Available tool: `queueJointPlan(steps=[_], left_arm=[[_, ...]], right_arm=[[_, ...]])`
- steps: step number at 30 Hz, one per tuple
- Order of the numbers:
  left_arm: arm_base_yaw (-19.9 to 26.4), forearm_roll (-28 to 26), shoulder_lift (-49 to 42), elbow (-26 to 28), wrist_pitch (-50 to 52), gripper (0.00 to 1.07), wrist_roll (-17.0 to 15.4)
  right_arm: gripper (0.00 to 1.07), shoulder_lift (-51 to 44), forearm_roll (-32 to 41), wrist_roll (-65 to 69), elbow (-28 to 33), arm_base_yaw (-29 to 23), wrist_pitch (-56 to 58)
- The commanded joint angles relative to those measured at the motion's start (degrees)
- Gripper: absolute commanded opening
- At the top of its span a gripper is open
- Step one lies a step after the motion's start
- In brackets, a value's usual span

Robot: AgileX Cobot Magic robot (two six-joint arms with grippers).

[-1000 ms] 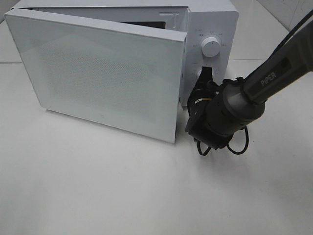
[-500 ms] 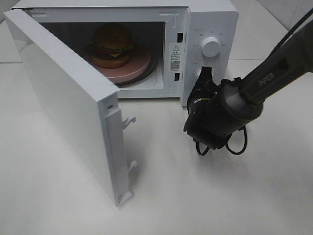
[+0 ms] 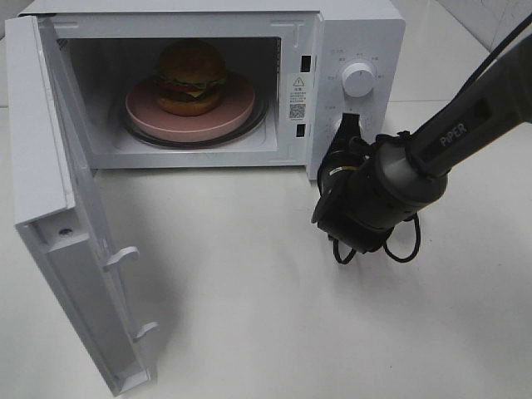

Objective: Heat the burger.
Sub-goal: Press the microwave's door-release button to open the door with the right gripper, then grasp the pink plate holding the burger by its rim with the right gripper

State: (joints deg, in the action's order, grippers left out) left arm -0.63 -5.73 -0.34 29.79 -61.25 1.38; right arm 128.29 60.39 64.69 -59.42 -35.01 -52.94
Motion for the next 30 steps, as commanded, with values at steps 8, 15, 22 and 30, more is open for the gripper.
queueJointPlan(steps=[8, 15, 22, 30], left_arm=[[0.2, 0.0, -0.9, -0.1, -0.1, 0.84, -0.2], [0.2, 0.0, -0.9, -0.1, -0.1, 0.84, -0.2], [0.2, 0.0, -0.9, -0.1, -0.1, 0.84, -0.2], [0.2, 0.0, -0.9, -0.1, -0.1, 0.84, -0.2]], right_arm=[[0.00, -4.7, -10.7, -0.3, 1.8, 0.8, -2.1], [0.00, -7.0, -11.0, -0.6, 5.8, 0.1, 1.3], [0.00, -10.1, -11.1, -3.8, 10.0, 0.1, 6.3], [0.00, -16.5, -11.0, -13.8, 15.0, 0.1, 11.4]])
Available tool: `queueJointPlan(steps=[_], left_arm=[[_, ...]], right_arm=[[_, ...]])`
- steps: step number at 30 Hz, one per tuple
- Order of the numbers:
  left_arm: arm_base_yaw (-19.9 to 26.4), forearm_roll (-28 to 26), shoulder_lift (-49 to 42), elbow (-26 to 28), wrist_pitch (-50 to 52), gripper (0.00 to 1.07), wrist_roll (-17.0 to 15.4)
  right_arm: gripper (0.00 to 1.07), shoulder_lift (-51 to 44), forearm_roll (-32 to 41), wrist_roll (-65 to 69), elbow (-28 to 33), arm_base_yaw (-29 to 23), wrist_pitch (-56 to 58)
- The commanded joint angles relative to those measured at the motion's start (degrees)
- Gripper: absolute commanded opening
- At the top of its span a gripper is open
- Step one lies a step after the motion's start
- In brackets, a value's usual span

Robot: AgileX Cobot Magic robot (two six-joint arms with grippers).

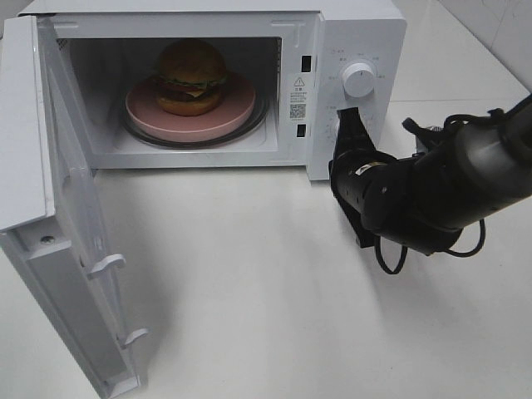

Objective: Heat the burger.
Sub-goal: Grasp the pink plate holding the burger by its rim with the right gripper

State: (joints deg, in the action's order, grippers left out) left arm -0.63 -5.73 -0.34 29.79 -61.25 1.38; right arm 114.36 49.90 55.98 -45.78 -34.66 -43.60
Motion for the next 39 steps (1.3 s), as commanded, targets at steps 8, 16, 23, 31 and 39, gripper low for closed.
queueJointPlan(steps=[8, 16, 23, 31, 39], left_arm=[[0.2, 0.0, -0.9, -0.1, -0.1, 0.84, -0.2], [0.2, 0.0, -0.9, -0.1, -0.1, 0.84, -0.2], [0.2, 0.0, -0.9, -0.1, -0.1, 0.84, -0.2], [0.2, 0.0, -0.9, -0.1, -0.1, 0.84, -0.2], [0.2, 0.0, -0.9, -0.1, -0.1, 0.84, -0.2]], right_arm=[[0.02, -9.6, -0.6, -30.0, 2.2, -0.1, 10.8], [0.03, -15.5, -0.6, -56.7, 2.1, -0.1, 23.8], [0.04, -18.4, -1.0, -65.7, 2.1, -0.1, 32.9], [0.04, -20.7, -5.2, -73.1, 1.7, -0.1, 43.2], [0.05, -21.7, -18.0, -73.1, -2.6, -0.1, 57.8]])
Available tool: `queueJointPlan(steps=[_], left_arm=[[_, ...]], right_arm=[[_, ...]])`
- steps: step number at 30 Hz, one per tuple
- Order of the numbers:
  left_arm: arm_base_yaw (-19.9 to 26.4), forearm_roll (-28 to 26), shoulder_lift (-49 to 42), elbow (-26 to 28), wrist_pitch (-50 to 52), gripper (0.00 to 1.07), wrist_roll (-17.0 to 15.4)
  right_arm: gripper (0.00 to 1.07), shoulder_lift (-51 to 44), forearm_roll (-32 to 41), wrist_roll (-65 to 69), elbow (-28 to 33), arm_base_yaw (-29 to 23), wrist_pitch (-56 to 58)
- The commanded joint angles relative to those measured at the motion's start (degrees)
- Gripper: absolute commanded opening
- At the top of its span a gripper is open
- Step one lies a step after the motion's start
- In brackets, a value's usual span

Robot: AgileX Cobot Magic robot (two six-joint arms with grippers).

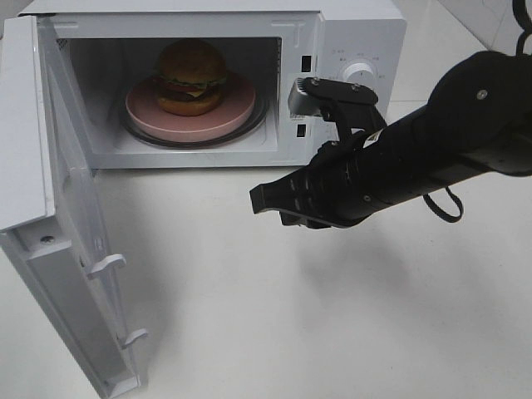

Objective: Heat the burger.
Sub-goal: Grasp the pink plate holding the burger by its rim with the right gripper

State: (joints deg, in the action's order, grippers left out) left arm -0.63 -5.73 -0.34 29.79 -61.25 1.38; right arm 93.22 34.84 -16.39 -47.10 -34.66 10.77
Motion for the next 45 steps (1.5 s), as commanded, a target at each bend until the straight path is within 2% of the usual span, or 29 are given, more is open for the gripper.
queueJointPlan(steps=[1, 2, 5, 6, 10, 11, 13, 16, 18, 21, 23, 25, 26, 34, 39, 43, 45], left_arm=[[0.2, 0.0, -0.9, -0.1, -0.1, 0.84, -0.2], [0.2, 0.0, -0.9, -0.1, -0.1, 0.84, -0.2], [0.2, 0.0, -0.9, -0.1, -0.1, 0.84, -0.2], [0.2, 0.0, -0.9, -0.1, -0.1, 0.84, -0.2], [0.2, 0.0, -0.9, -0.1, -0.1, 0.84, -0.2], [0.2, 0.0, -0.9, -0.1, -0.1, 0.84, -0.2], [0.2, 0.0, -0.9, -0.1, -0.1, 0.84, -0.2], [0.2, 0.0, -0.9, -0.1, -0.1, 0.84, -0.2], [0.2, 0.0, -0.9, -0.1, -0.1, 0.84, -0.2], [0.2, 0.0, -0.9, -0.1, -0.1, 0.84, -0.2], [0.2, 0.0, -0.9, -0.1, -0.1, 0.84, -0.2], [0.2, 0.0, -0.9, -0.1, -0.1, 0.84, -0.2], [0.2, 0.0, -0.9, -0.1, -0.1, 0.84, -0.2], [0.2, 0.0, -0.9, -0.1, -0.1, 0.84, -0.2], [0.2, 0.0, -0.9, -0.1, -0.1, 0.84, -0.2], [0.2, 0.0, -0.9, -0.1, -0.1, 0.84, -0.2], [0.2, 0.0, -0.9, -0.1, -0.1, 0.84, -0.2]], right_arm=[[0.05, -0.6, -6.2, -0.7, -2.8, -0.1, 7.6], [0.05, -0.6, -10.1, -0.9, -4.5, -0.1, 12.3], [0.06, -0.6, -12.4, -1.0, -5.6, -0.1, 14.7], [0.06, -0.6, -16.8, -1.0, -7.7, -0.1, 19.3], [0.07, -0.6, -23.8, -2.9, -11.6, -0.1, 28.4], [0.07, -0.6, -23.8, -2.9, -11.6, -0.1, 28.4], [0.08, -0.6, -27.4, -8.3, -14.8, -0.1, 35.4], [0.09, -0.6, -28.0, -11.9, -16.3, -0.1, 37.5], [0.09, -0.6, -28.4, -19.4, -17.8, -0.1, 39.3], [0.10, -0.6, -28.6, -22.3, -18.1, -0.1, 39.7], [0.10, -0.6, -29.3, -33.3, -18.6, -0.1, 40.0], [0.10, -0.6, -29.4, -35.8, -18.6, -0.1, 40.0], [0.10, -0.6, -29.8, -42.2, -18.6, -0.1, 39.9], [0.11, -0.6, -32.4, -63.0, -18.6, -0.1, 36.8], [0.13, -0.6, -34.3, -69.7, -18.6, -0.1, 34.6], [0.14, -0.6, -36.4, -69.7, -18.6, -0.1, 33.3], [0.19, -0.6, -37.0, -69.6, -18.6, -0.1, 32.1]])
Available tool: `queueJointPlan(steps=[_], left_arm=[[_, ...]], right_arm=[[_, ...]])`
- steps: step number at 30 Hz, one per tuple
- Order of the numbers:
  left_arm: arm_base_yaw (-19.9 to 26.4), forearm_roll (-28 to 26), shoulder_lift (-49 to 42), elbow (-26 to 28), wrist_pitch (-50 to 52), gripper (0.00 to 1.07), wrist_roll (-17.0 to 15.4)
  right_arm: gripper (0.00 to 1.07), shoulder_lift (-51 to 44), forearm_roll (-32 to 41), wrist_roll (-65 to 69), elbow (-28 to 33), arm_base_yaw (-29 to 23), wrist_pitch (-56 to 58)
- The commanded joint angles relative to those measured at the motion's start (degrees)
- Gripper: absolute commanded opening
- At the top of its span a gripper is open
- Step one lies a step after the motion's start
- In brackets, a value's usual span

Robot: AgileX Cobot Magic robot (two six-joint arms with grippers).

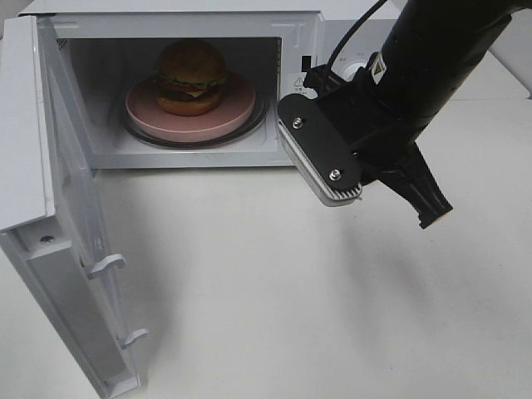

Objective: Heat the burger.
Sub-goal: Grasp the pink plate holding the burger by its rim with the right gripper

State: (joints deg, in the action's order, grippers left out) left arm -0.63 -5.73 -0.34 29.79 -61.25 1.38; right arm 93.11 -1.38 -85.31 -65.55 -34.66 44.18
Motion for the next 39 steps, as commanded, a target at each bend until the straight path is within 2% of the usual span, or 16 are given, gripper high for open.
queueJointPlan(steps=[1, 2, 3, 4, 5, 6, 7, 8, 9, 10, 11, 12, 13, 24, 29, 39], left_arm=[[0.2, 0.0, -0.9, -0.1, -0.1, 0.84, -0.2], [0.2, 0.0, -0.9, -0.1, -0.1, 0.84, -0.2], [0.2, 0.0, -0.9, -0.1, -0.1, 0.84, -0.2], [0.2, 0.0, -0.9, -0.1, -0.1, 0.84, -0.2], [0.2, 0.0, -0.9, -0.1, -0.1, 0.84, -0.2], [0.2, 0.0, -0.9, -0.1, -0.1, 0.84, -0.2], [0.2, 0.0, -0.9, -0.1, -0.1, 0.84, -0.2], [0.2, 0.0, -0.9, -0.1, -0.1, 0.84, -0.2], [0.2, 0.0, -0.9, -0.1, -0.1, 0.84, -0.2], [0.2, 0.0, -0.9, -0.1, -0.1, 0.84, -0.2], [0.2, 0.0, -0.9, -0.1, -0.1, 0.84, -0.2], [0.2, 0.0, -0.9, -0.1, -0.1, 0.84, -0.2], [0.2, 0.0, -0.9, -0.1, -0.1, 0.84, -0.2], [0.2, 0.0, -0.9, -0.1, -0.1, 0.84, -0.2], [0.2, 0.0, -0.9, -0.1, -0.1, 0.84, -0.2], [0.2, 0.0, -0.9, -0.1, -0.1, 0.84, -0.2]], right_arm=[[0.19, -0.5, -0.7, -0.7, -0.2, -0.1, -1.3], [0.23, -0.5, -0.7, -0.3, -0.2, -0.1, -1.7], [0.32, -0.5, -0.6, 0.6, -0.2, -0.1, -2.9], [0.32, -0.5, -0.6, 0.6, -0.2, -0.1, -2.9], [0.45, -0.5, -0.7, 2.2, -0.2, -0.2, -3.3], [0.54, -0.5, -0.7, 3.1, -0.2, -0.2, -3.3], [0.54, -0.5, -0.7, 3.1, -0.2, -0.2, -3.3], [0.70, -0.5, -0.5, 4.2, -0.2, -0.2, -3.3], [0.70, -0.5, -0.5, 4.2, -0.2, -0.2, -3.3], [0.76, -0.5, -0.5, 4.8, -0.2, -0.2, -3.4], [0.89, -0.5, -0.5, 6.3, -0.2, -0.2, -4.4], [0.89, -0.5, -0.5, 6.3, -0.2, -0.2, -4.4], [0.95, -0.5, -0.5, 7.8, -0.2, -0.2, -5.4], [0.94, 1.3, -0.8, 8.7, -0.2, -0.5, -9.5], [0.94, 4.1, -4.5, 12.0, -0.6, -2.2, -13.1], [0.93, 11.5, -5.2, 14.5, -8.1, -2.2, -15.9]])
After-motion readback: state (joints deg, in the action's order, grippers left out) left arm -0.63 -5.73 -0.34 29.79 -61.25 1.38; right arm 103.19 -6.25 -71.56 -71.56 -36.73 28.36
